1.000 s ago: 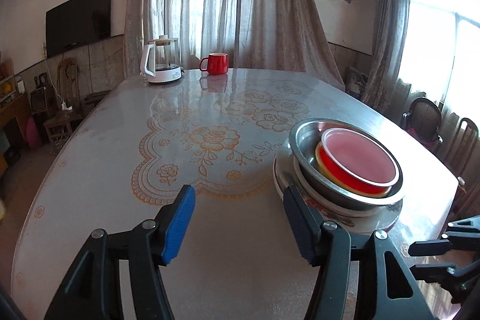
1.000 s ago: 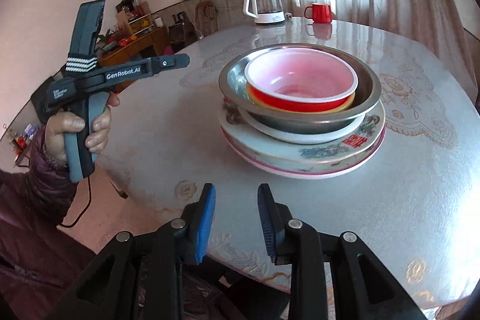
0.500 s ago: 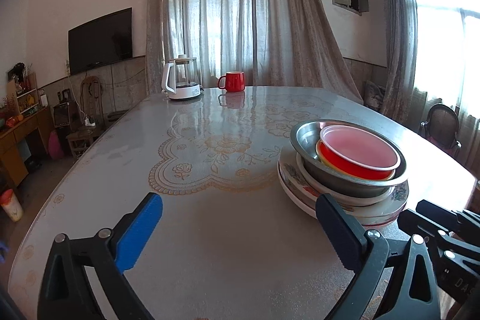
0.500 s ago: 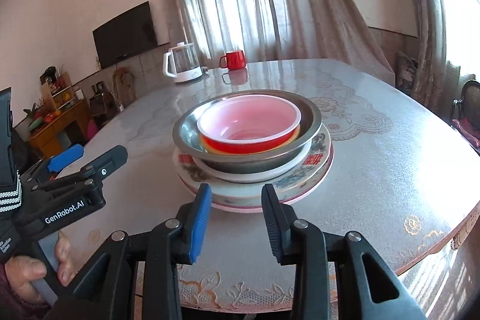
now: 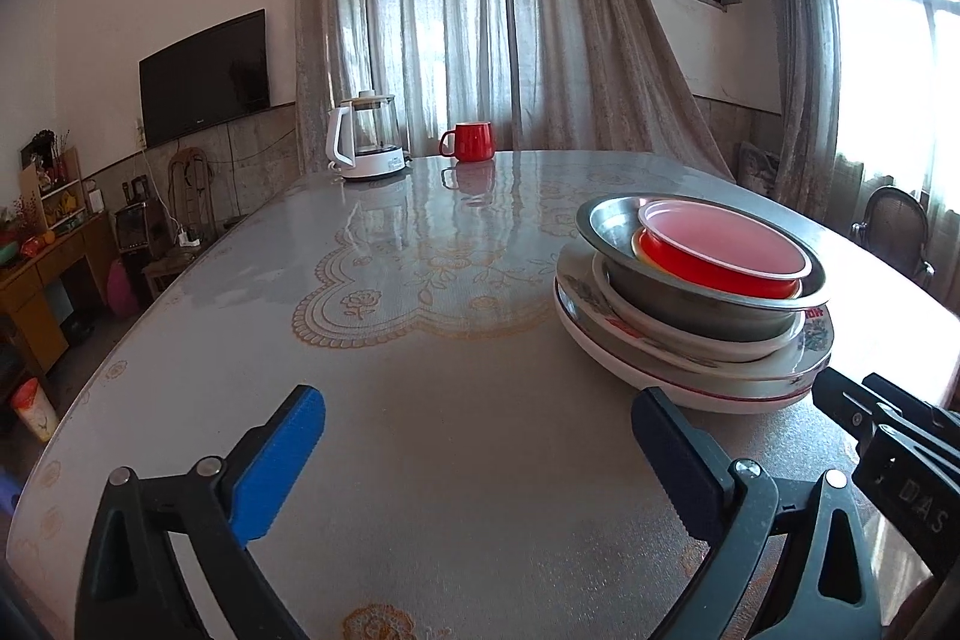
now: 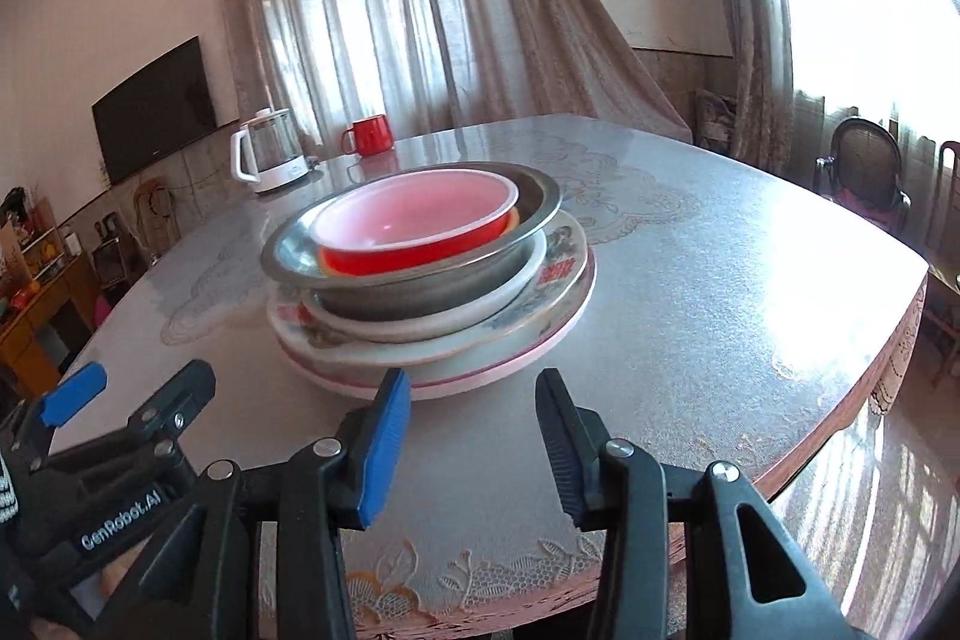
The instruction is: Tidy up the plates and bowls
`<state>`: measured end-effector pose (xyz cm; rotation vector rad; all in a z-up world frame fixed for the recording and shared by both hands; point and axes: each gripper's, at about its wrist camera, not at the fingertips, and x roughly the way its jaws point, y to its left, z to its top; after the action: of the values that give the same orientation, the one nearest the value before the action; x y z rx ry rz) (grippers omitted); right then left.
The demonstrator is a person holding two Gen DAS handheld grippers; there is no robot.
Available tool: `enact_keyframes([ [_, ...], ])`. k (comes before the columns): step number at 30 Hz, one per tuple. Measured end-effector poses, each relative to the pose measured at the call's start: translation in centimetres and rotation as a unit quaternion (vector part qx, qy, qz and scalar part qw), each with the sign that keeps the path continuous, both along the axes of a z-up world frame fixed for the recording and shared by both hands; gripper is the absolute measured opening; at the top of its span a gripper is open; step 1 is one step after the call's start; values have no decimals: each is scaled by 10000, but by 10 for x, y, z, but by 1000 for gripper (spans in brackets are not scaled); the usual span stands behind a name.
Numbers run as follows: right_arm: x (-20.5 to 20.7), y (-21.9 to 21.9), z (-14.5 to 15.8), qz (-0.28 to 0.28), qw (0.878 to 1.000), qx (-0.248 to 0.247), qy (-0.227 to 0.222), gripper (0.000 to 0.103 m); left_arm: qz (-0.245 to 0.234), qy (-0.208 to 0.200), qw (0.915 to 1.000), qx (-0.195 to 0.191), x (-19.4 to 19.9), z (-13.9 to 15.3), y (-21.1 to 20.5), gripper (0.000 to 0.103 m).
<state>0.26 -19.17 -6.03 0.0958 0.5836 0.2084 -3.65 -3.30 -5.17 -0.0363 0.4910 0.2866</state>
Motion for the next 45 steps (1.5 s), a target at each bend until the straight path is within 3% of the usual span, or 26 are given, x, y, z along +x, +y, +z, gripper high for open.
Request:
enact_keyframes([
  [7,-5,14,-12,-129,9997,-179,102,45,245,-40,9993,282,-11,-8,-5,103],
  [18,-16,13,-17,-339,9989,-315,-55,45,334,104,9991,-219,-10,-21,10,103],
  [25,-11,2,-16,-448,9989,-168,-21,45,301,35,9993,-220,-9,-20,10,103],
  [45,-19,10,-13,-434,9984,-334,-141,45,106,-20,9998,-189,-14,-12,7,103],
])
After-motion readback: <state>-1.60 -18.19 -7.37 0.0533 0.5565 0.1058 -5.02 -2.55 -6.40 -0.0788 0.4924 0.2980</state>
